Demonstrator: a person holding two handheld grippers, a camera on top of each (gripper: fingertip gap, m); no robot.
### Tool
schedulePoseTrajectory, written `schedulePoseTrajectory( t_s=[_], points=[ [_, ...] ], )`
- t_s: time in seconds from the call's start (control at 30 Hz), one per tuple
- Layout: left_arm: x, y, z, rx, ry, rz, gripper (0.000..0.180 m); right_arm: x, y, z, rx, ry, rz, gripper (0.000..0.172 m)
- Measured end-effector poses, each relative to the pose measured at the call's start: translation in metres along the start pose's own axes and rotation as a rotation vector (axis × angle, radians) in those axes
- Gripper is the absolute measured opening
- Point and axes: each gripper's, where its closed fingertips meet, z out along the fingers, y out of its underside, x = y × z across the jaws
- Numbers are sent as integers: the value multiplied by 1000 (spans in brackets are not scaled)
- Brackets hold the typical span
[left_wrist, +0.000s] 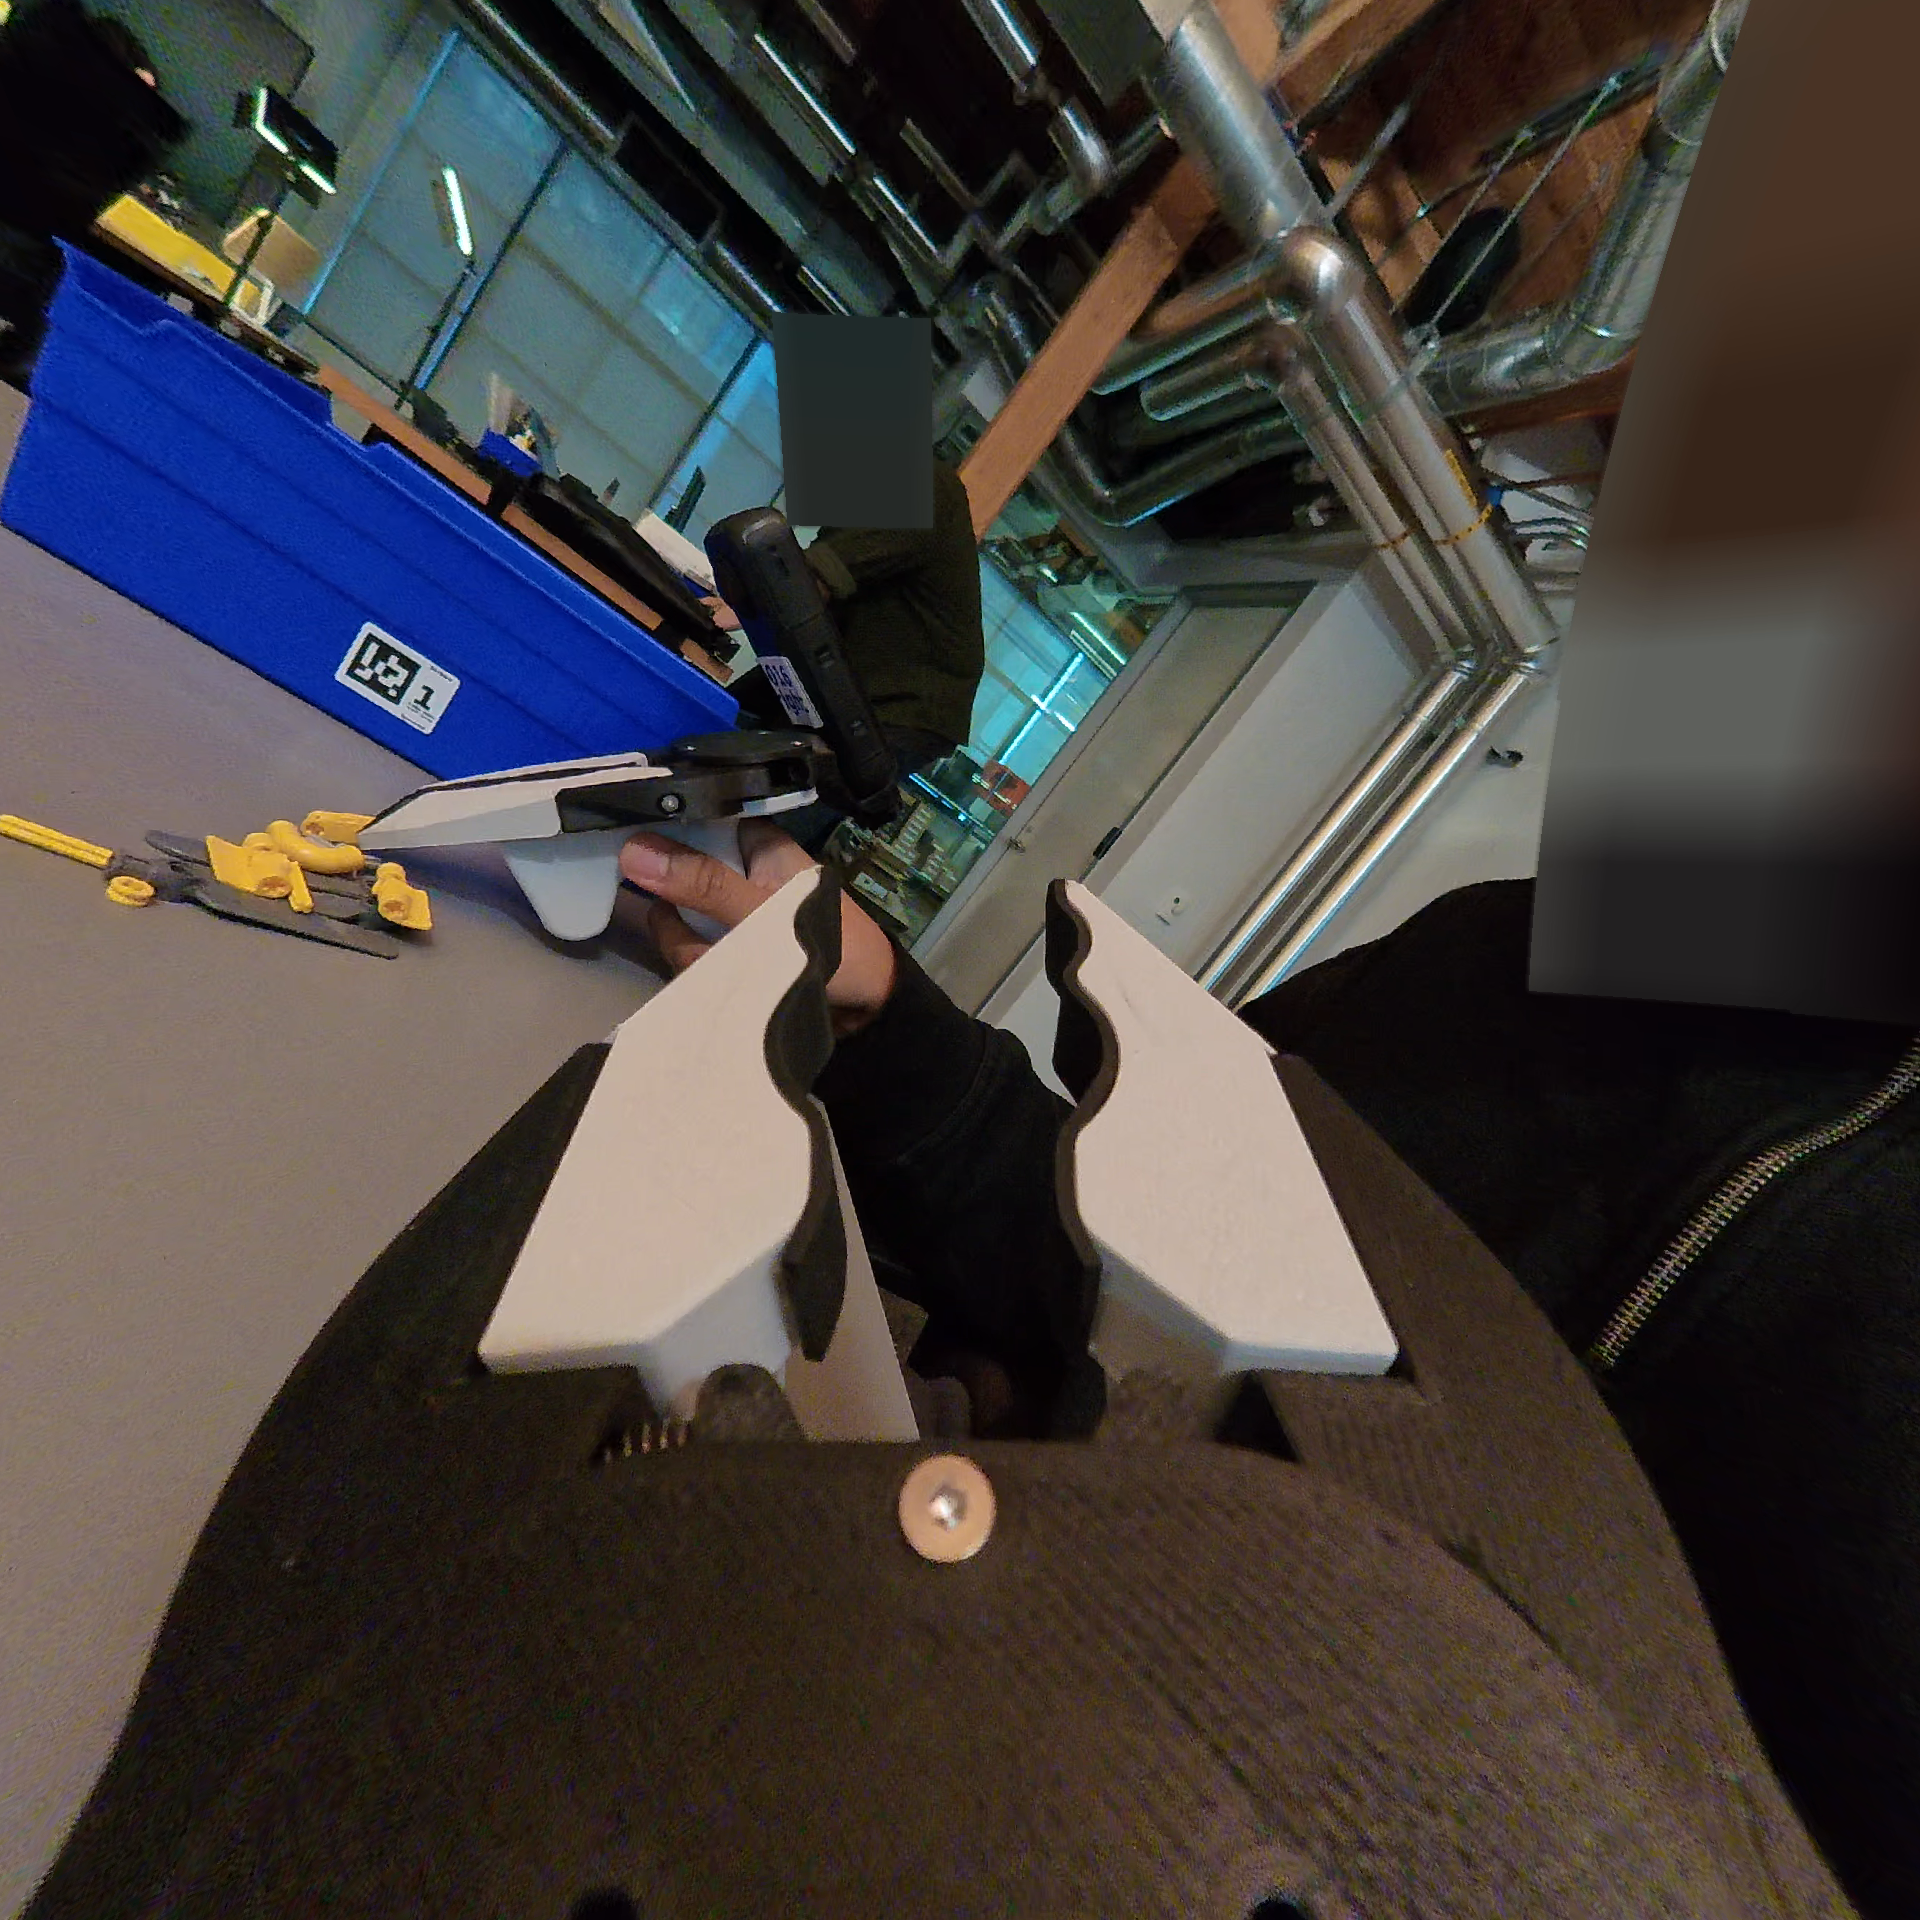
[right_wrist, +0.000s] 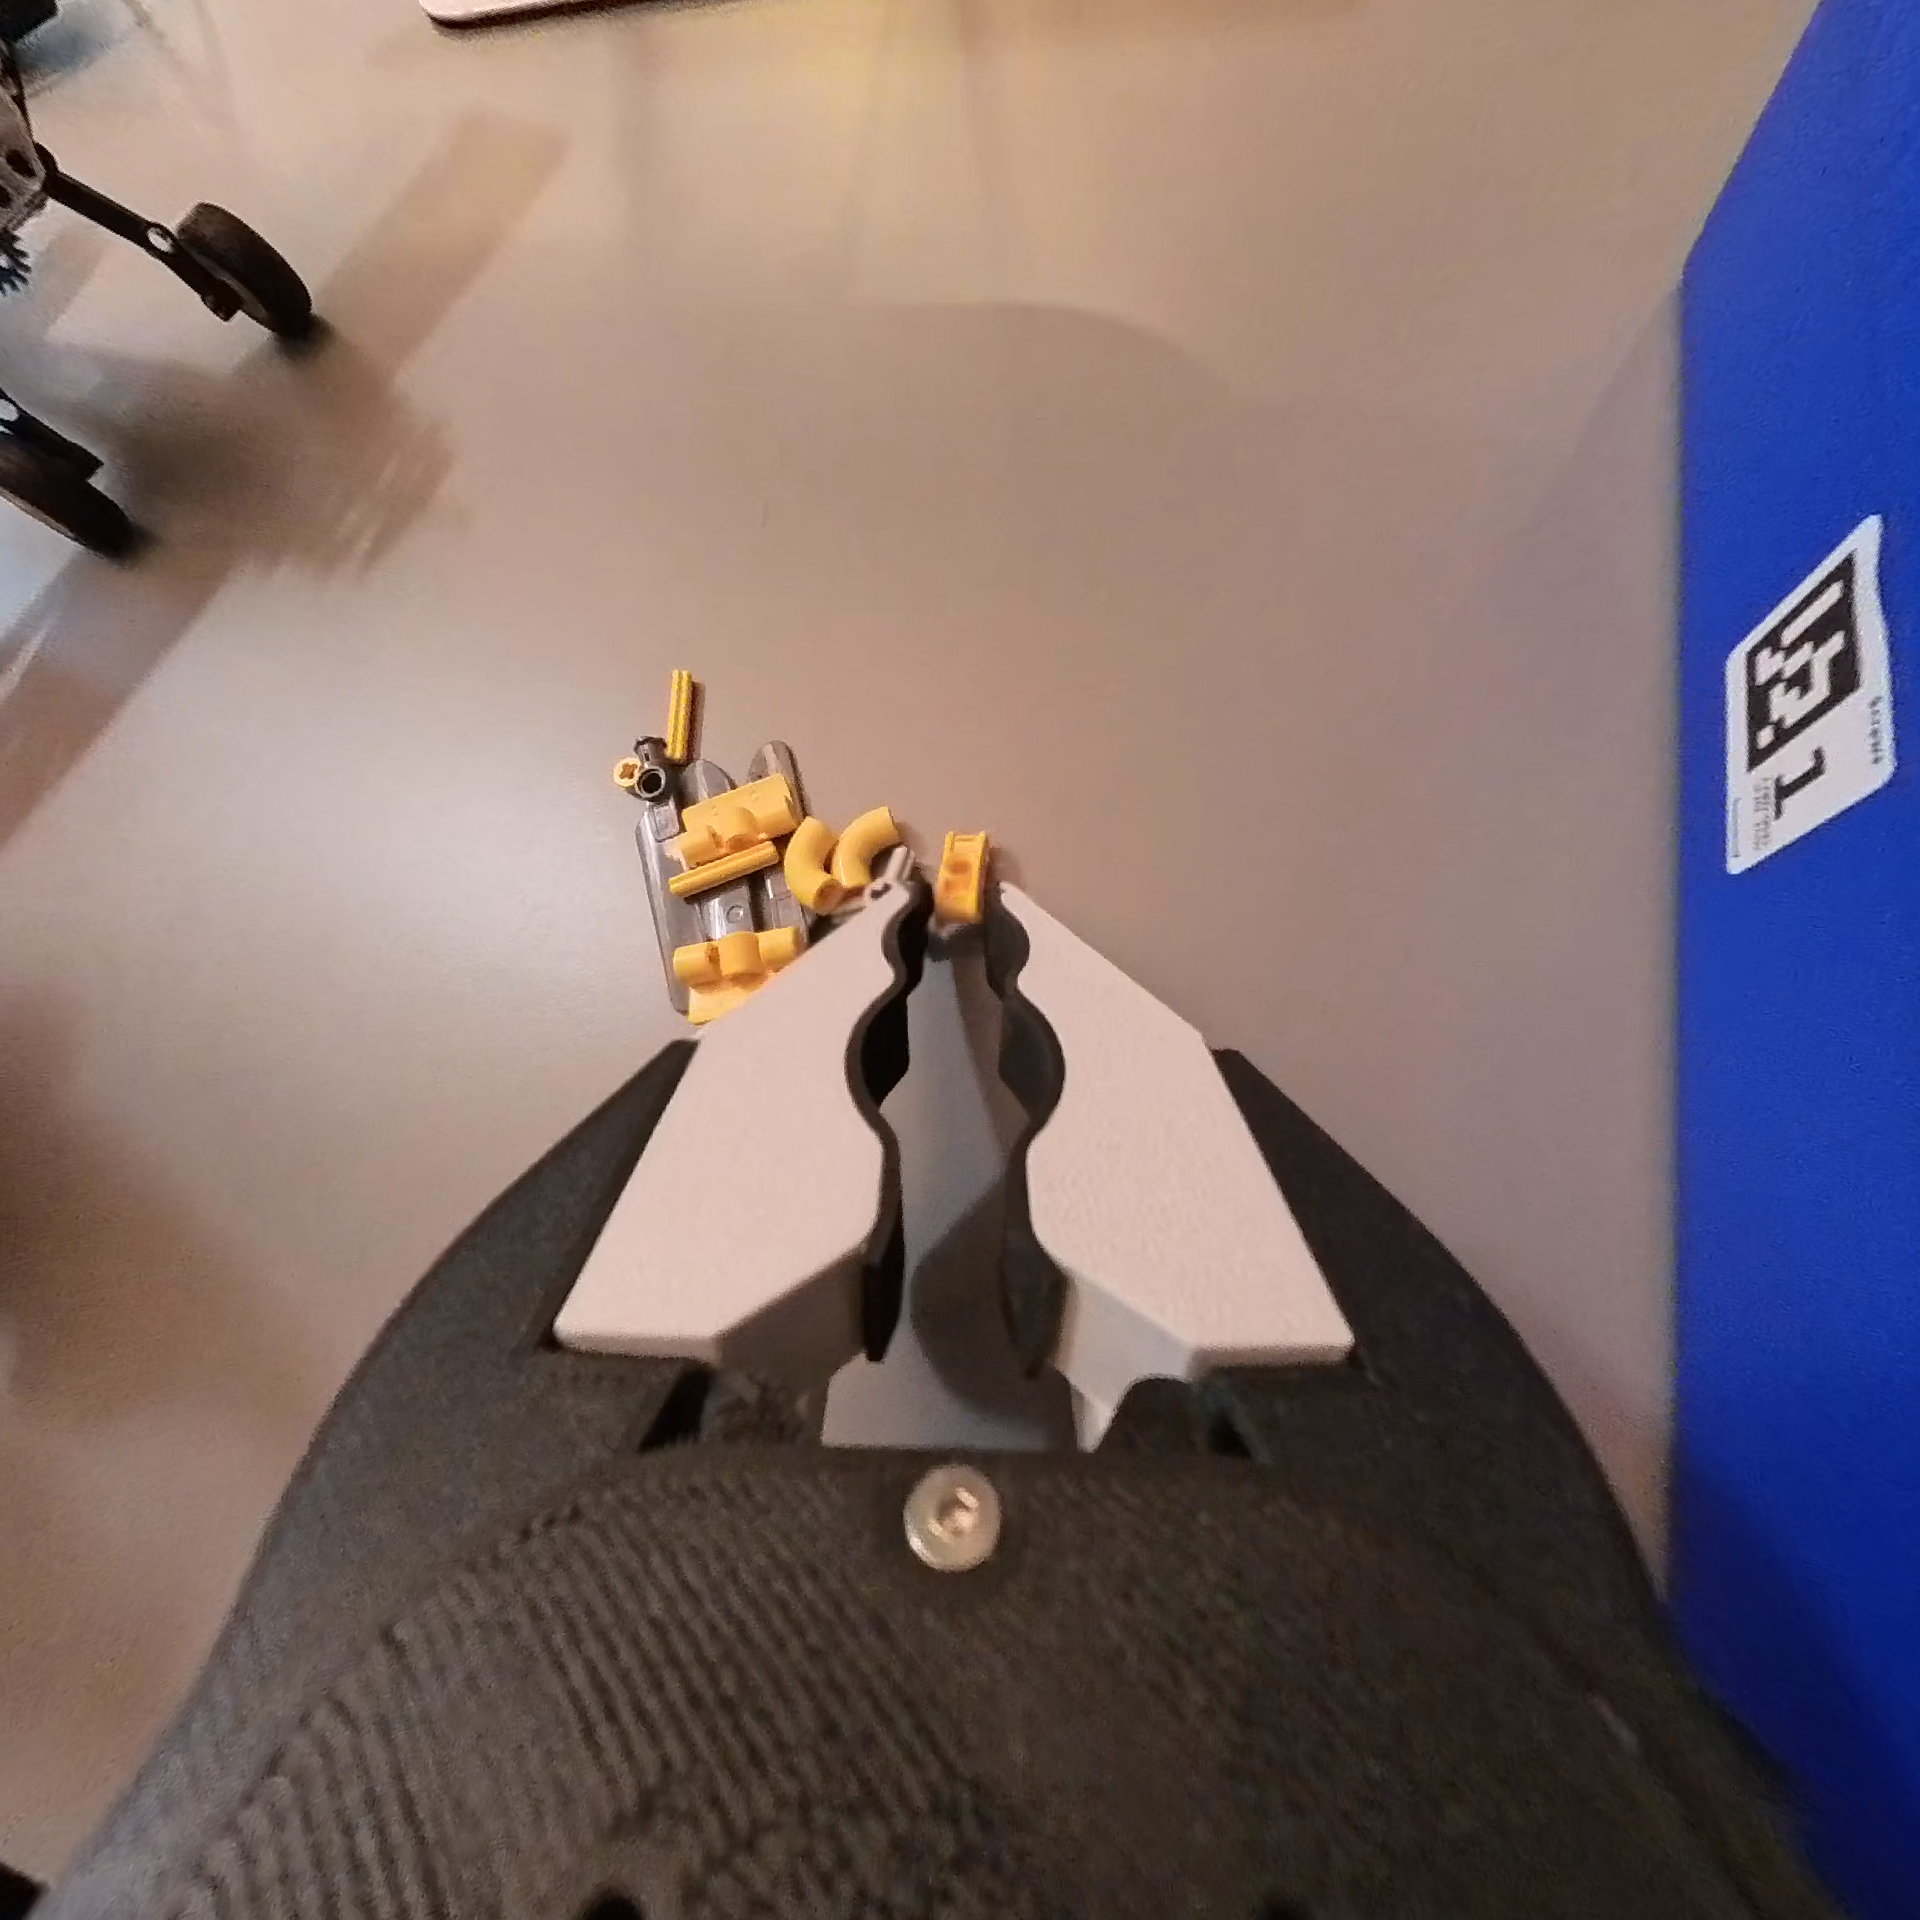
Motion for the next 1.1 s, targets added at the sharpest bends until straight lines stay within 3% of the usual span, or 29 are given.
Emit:
schedulePoseTrajectory(
  t_s=[0.23,1.1],
  points=[
    [1,-4,-2,26,16,-20,35,-2,-6,-5,44,-66,56,12],
    [9,-1,1,11,15,61,35,-11,-11,-10,92,-97,-3,21]
  ],
)
